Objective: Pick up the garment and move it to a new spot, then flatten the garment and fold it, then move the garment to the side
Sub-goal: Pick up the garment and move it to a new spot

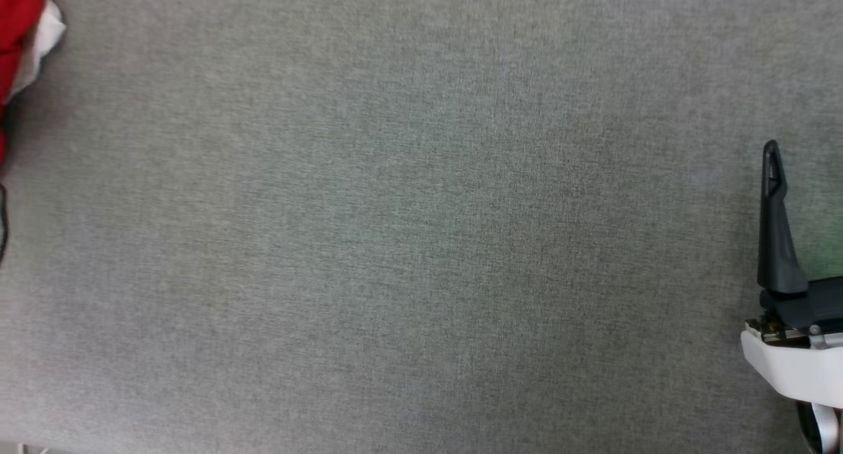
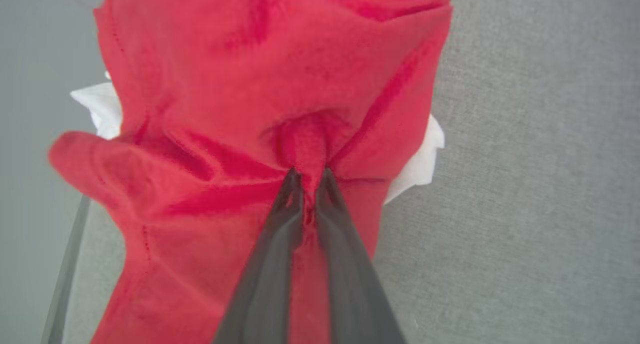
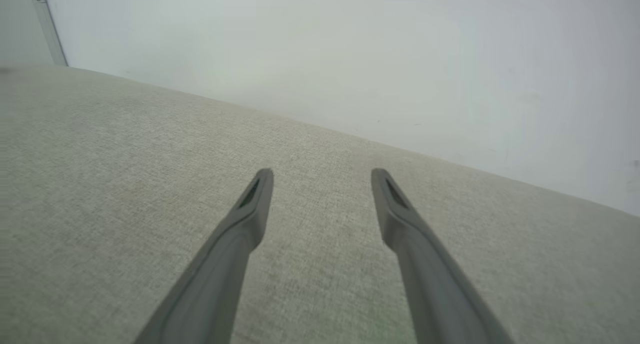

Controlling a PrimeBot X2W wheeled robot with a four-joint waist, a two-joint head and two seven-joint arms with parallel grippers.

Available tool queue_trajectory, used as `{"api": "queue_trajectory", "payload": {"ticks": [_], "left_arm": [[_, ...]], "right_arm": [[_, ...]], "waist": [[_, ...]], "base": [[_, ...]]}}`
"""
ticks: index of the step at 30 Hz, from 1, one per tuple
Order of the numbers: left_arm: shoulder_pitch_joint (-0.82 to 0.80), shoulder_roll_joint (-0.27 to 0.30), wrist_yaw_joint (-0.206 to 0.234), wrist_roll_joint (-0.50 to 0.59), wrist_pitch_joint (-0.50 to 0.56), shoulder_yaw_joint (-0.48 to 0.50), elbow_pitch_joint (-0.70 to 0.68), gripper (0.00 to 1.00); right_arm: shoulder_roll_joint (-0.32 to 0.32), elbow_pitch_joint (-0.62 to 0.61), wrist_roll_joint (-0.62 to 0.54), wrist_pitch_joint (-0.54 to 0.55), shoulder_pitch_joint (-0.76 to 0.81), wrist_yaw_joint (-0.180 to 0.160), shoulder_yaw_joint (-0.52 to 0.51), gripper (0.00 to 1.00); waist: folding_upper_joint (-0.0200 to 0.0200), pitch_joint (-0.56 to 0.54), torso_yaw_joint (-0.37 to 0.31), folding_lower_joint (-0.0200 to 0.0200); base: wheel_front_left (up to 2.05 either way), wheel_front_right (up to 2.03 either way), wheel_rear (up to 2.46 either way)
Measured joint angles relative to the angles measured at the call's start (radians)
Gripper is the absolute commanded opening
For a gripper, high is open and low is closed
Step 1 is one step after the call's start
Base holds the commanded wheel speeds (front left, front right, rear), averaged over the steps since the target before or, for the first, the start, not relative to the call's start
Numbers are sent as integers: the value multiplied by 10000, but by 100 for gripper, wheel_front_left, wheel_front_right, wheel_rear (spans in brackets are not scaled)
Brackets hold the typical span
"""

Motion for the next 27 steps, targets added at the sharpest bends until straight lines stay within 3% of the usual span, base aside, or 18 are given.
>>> {"api": "queue_trajectory", "payload": {"ticks": [14, 22, 23, 27], "left_arm": [[-1195, 1154, -2, 130, -836, -1891, -2368, 0], [-2406, 1081, -4, 360, -487, -3135, -3657, 0], [-2755, 982, -4, 372, -364, -3534, -4096, 0], [-3165, 679, -8, 357, -263, -4176, -4638, 0]], "right_arm": [[552, 895, 380, -2, 77, 0, 541, 100], [805, 1208, 552, -2, 91, -2, 711, 100], [838, 1290, 677, -2, 128, 0, 732, 100], [853, 1390, 1039, 0, 184, 0, 665, 100]], "waist": [[0, -2044, -237, -1], [0, -2803, -986, -1], [0, -3002, -1411, -1], [0, -3211, -2016, -1]], "base": [[0, 0, 0], [0, 0, 0], [0, 0, 0], [0, 0, 0]]}}
